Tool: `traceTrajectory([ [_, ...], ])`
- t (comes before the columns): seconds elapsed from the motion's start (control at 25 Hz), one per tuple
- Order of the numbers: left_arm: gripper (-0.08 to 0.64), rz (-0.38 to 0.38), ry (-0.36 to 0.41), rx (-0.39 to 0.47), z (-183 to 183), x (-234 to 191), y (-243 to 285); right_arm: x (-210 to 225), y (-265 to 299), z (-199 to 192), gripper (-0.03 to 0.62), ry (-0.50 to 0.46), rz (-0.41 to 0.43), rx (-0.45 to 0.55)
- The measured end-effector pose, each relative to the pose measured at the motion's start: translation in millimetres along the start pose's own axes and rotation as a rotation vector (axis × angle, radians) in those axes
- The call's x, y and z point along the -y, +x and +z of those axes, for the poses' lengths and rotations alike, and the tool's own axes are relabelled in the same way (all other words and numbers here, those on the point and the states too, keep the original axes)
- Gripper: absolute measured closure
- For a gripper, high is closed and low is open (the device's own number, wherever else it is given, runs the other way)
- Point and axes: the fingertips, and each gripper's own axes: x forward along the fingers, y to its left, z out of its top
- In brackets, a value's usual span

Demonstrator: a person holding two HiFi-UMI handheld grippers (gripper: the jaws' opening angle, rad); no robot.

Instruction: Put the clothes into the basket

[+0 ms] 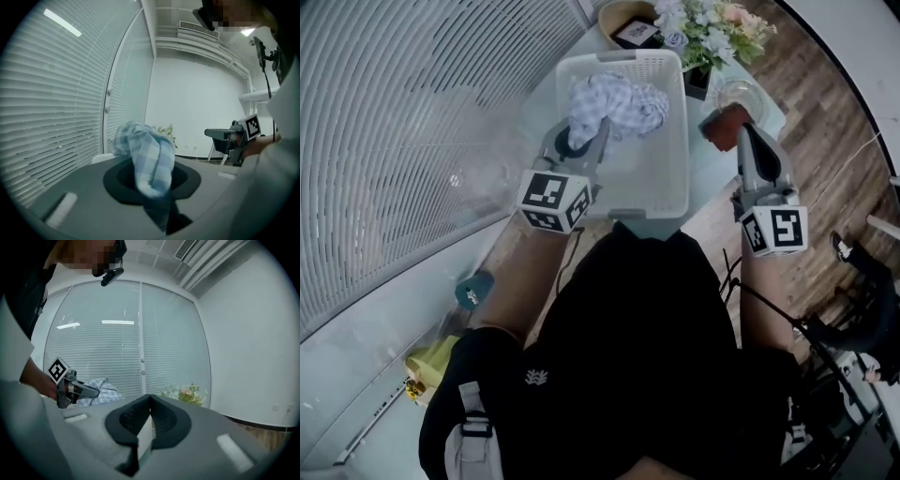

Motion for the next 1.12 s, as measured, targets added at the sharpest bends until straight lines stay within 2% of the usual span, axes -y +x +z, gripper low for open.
traceTrajectory([
  [0.24, 0.466, -0.011, -0.013, -0.024, -10, 3, 11, 2, 2, -16, 0.591, 0.027, 0.003, -0.036],
  [0.4, 0.466, -0.007, 0.019, -0.056, -23, 5, 21, 4, 5, -30, 0.591, 0.04, 0.01, -0.059],
  [0.8, 0.463, 0.013, -0.034, -0.12, -55, 2, 45, 13, 10, -67, 0.591, 0.103, 0.006, -0.108],
  [1.12, 0.463, 0.014, -0.056, -0.191, -79, 1, 58, 21, 14, -80, 0.591, 0.124, 0.005, -0.126],
])
